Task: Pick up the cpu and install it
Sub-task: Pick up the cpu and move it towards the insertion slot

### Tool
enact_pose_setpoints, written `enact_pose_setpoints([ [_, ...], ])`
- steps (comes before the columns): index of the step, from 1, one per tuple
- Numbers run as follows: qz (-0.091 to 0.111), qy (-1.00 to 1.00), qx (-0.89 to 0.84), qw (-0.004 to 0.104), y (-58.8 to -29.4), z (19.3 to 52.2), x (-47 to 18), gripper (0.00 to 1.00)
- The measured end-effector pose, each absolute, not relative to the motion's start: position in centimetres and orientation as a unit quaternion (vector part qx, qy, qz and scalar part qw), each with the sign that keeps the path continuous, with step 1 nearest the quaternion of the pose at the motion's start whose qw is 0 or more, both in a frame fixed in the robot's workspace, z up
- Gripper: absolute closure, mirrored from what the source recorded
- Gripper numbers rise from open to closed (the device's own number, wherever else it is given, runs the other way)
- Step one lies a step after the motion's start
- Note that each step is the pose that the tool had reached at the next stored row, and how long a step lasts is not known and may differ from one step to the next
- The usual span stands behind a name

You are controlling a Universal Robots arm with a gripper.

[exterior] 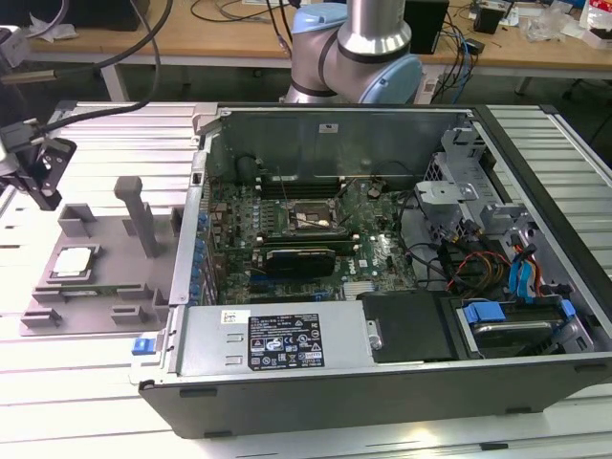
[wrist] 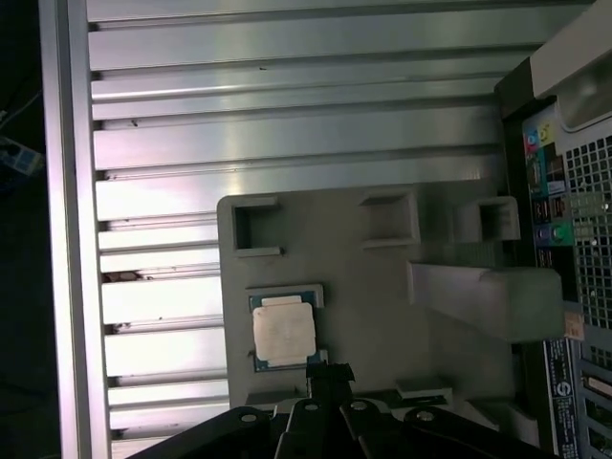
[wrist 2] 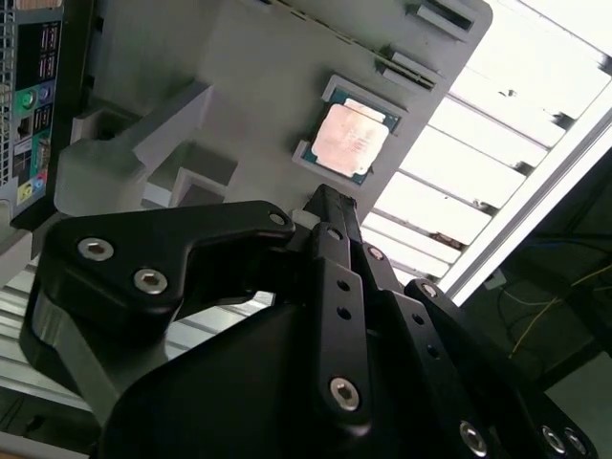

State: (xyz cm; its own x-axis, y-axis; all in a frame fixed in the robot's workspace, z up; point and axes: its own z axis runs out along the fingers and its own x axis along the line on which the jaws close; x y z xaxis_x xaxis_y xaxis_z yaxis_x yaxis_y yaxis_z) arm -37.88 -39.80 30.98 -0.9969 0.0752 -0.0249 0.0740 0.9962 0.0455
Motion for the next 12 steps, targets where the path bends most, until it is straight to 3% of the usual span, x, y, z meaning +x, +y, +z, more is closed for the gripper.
enact_pose_setpoints([
  [12,0.022,0.999,0.037,0.013,-39.8,29.5,-38.1,0.89],
])
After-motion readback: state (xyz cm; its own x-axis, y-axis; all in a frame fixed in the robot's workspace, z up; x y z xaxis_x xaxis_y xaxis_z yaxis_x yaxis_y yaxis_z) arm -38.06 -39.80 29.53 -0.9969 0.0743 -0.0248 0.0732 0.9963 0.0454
